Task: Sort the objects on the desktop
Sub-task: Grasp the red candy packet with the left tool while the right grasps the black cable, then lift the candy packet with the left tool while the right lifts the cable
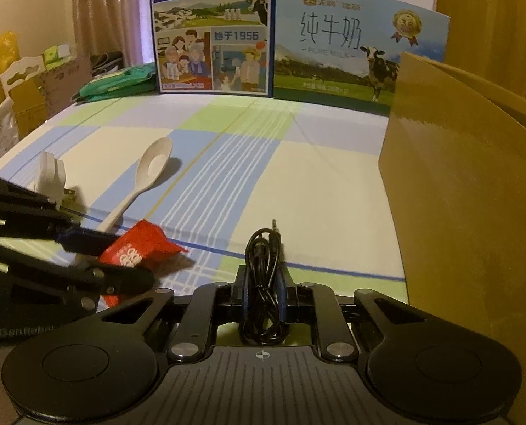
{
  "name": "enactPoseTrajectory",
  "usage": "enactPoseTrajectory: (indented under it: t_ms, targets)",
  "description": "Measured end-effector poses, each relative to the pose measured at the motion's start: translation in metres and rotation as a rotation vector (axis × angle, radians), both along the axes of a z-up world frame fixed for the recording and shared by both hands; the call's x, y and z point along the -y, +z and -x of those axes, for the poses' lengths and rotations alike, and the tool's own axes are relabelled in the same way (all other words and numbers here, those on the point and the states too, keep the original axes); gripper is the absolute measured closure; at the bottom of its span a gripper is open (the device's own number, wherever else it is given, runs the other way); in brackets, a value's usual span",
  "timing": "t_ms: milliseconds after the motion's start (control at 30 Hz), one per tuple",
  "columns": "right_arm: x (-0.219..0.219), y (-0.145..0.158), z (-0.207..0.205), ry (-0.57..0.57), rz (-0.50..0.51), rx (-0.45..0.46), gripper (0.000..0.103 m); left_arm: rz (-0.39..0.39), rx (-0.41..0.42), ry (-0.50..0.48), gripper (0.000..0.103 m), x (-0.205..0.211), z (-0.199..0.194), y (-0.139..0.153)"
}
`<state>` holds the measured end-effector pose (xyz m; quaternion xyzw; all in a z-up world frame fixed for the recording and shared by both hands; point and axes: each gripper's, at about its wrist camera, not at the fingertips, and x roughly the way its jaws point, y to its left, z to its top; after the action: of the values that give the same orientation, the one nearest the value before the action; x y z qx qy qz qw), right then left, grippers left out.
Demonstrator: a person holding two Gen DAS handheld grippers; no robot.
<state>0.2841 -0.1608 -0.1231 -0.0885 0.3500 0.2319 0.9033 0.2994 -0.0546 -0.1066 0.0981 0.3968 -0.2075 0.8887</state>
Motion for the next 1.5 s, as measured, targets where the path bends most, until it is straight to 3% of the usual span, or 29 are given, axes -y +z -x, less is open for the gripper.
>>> enactPoseTrajectory:
  t_ms: [267, 667, 800, 933, 1033, 1267, 1500]
  targets:
    - [0.012, 0.011, 0.036, -0.066, -0.061, -0.097, 0.091, 0.014, -0.035, -0.016, 0.08, 0.005, 0.039, 0.005]
    - [0.058, 0.026, 0.155, -0.14, -0.151, -0.212, 0.091, 0.05, -0.09, 0.02, 0.08, -0.008, 0.143, 0.017]
    - [0.065, 0.028, 0.176, -0.139, -0.136, -0.191, 0.09, 0.07, -0.083, 0.035, 0.08, -0.005, 0.167, 0.017]
    - [0.06, 0.026, 0.179, -0.12, -0.08, -0.14, 0.072, 0.064, -0.077, 0.046, 0.078, -0.003, 0.174, 0.013]
    - [0.057, 0.024, 0.181, -0.109, -0.062, -0.125, 0.066, 0.052, -0.061, 0.047, 0.076, -0.002, 0.175, 0.012]
    - [0.045, 0.018, 0.18, -0.071, 0.009, -0.074, 0.065, 0.049, -0.044, 0.063, 0.069, -0.004, 0.173, 0.009]
    - [0.042, 0.015, 0.178, -0.064, 0.026, -0.053, 0.065, 0.045, -0.033, 0.064, 0.068, -0.003, 0.172, 0.008]
